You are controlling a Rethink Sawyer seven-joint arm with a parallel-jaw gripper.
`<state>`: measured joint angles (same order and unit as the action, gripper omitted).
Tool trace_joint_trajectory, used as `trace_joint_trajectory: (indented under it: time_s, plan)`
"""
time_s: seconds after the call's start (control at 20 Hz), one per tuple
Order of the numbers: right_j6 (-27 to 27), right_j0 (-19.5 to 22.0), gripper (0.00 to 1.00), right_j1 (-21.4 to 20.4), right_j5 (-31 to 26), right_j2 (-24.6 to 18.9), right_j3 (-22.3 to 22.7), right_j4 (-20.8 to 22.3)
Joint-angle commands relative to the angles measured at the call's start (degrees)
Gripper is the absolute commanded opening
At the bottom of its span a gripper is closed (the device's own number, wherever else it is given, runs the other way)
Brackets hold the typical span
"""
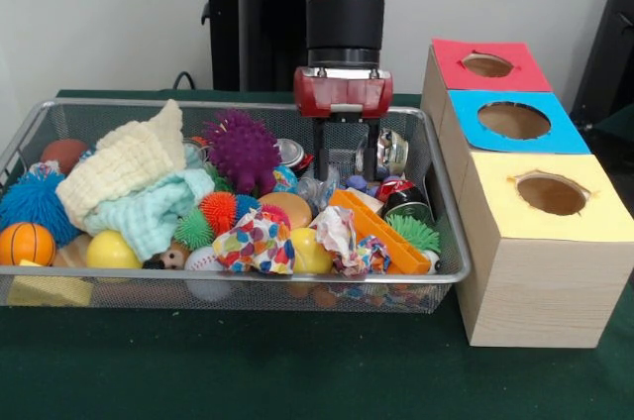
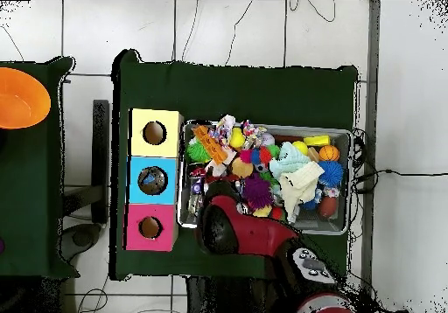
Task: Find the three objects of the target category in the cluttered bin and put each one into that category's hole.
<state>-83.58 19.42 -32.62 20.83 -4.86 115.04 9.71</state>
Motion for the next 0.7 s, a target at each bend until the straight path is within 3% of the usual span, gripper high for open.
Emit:
trace_joint_trajectory:
  time_s: [0.05, 0.35, 0.7]
  plan:
    - [-1.5, -3.3, 1.00, 5.7, -7.0, 2.7, -9.1, 2.4]
    - [-2.1, -6.0, 1.00, 8.4, -5.9, 6.8, -11.3, 2.6]
    - [-2.4, -3.7, 1.00, 6.4, -7.1, 6.6, -11.4, 6.2]
